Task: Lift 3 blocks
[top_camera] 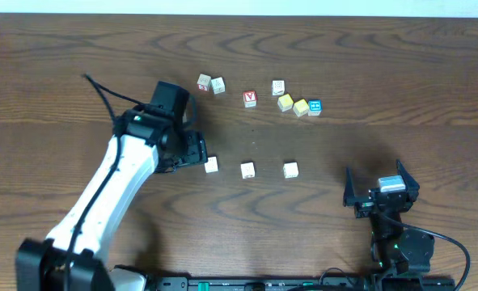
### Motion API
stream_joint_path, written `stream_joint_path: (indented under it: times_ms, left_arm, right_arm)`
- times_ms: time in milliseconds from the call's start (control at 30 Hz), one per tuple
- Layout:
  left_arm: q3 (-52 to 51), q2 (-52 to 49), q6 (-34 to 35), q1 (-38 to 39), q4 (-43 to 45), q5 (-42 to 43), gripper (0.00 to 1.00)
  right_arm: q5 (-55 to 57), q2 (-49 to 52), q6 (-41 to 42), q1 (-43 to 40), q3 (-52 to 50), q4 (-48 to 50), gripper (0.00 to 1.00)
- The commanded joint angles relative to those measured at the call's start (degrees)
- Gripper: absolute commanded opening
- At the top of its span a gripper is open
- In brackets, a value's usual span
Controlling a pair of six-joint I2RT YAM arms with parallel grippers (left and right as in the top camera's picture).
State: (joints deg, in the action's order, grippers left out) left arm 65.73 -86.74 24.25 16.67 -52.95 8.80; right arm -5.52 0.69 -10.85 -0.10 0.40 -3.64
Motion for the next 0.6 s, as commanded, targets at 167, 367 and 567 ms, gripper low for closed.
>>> stream_joint_path:
  times_ms: [167,367,567]
  left_arm:
    - [1.1,-6.6,-5.0,0.2,4.5,9.2,0.76]
    - [1.1,-7.0,-6.4,0.2,8.8,3.9,0.76]
    - [0.0,-8.5,-3.4,0.7,10.0,4.0,0.72]
  right_arm:
    - [0.1,-0.3,-0.2,-0.2,-0.1,-0.2,0.99]
    - [0.1,-0.3,-0.2,-0.2,-0.1,-0.2,0.99]
    - [0.1,-0.3,-0.2,-0.2,-0.1,-0.2,0.99]
